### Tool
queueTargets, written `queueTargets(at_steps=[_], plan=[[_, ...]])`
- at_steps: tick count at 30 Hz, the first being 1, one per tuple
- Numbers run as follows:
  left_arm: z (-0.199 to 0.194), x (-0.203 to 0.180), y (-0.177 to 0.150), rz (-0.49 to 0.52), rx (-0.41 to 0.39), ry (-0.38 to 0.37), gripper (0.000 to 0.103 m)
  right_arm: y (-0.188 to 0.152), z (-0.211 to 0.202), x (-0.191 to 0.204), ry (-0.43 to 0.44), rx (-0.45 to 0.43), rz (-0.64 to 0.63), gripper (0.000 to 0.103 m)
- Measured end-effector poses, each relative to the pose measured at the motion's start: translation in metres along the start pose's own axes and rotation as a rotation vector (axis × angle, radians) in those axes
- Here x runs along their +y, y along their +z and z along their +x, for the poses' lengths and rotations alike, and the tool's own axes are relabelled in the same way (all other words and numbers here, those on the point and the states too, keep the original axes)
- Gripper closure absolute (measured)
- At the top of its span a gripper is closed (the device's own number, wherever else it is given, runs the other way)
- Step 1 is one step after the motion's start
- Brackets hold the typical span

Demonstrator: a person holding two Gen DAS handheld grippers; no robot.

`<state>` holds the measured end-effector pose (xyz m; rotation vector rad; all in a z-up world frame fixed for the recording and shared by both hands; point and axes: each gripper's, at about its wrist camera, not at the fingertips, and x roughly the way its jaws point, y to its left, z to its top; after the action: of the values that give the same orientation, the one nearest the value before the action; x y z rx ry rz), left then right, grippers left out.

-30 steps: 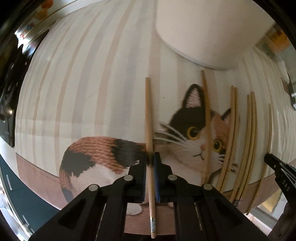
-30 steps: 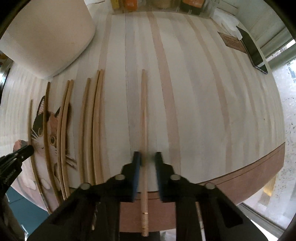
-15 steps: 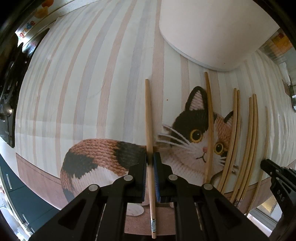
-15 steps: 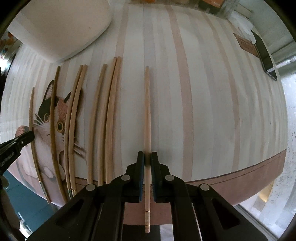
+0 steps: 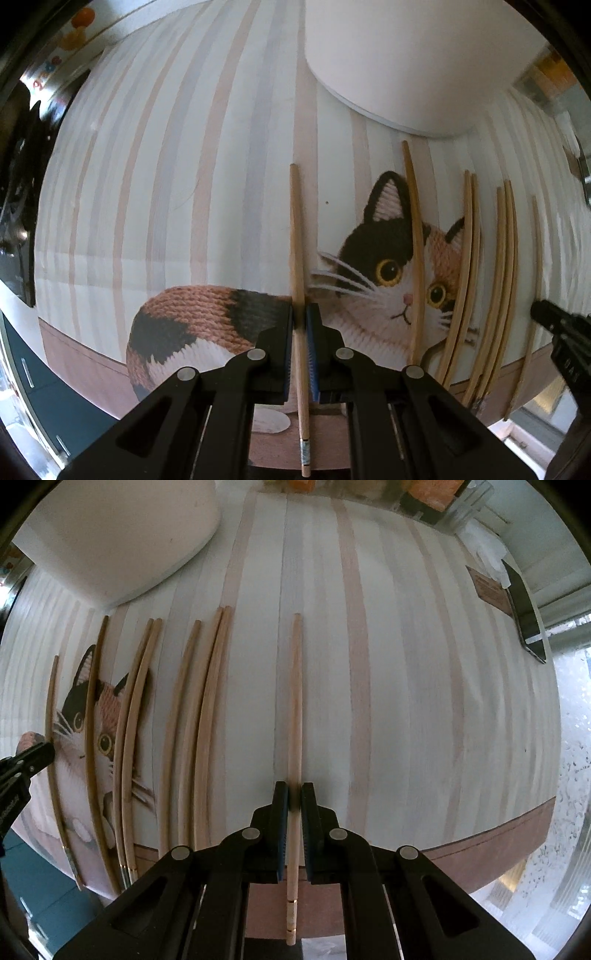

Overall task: Organize utensils
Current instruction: 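Lift the left tool's chopstick into the pink holder while the right tool inserts its chopstick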

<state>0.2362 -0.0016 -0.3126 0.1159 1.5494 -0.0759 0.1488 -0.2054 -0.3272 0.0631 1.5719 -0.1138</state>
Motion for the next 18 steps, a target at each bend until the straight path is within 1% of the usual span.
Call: queueTargets(at_steps=[3, 5, 10, 12, 15, 18], plan=[[0.002, 0.0, 0.008, 0.01, 0.008, -0.01, 0.098, 0.003, 0.001, -0.004, 0.0, 0.028, -0.01, 0.095], [0.003, 0.0, 0.011, 0.013, 0.008, -0.011, 0.098, 0.011, 0.005, -0.007, 0.007, 0.041, -0.001, 0.095], [0.004, -0.005, 0.011, 0.017, -0.013, 0.011, 0.098, 0.027, 0.003, -0.011, 0.02, 0.054, 0.0, 0.095], [0.0, -0.005, 0.009, 0.009, -0.036, 0.031, 0.098, 0.03, 0.004, -0.016, 0.029, 0.038, 0.015, 0.096], [-0.019, -0.004, 0.005, -0.003, -0.085, 0.046, 0.098, 0.03, 0.006, -0.028, 0.022, 0.012, 0.033, 0.096], [-0.037, 0.002, 0.003, -0.011, -0.136, 0.051, 0.098, 0.025, -0.006, -0.038, 0.038, -0.032, 0.061, 0.096]])
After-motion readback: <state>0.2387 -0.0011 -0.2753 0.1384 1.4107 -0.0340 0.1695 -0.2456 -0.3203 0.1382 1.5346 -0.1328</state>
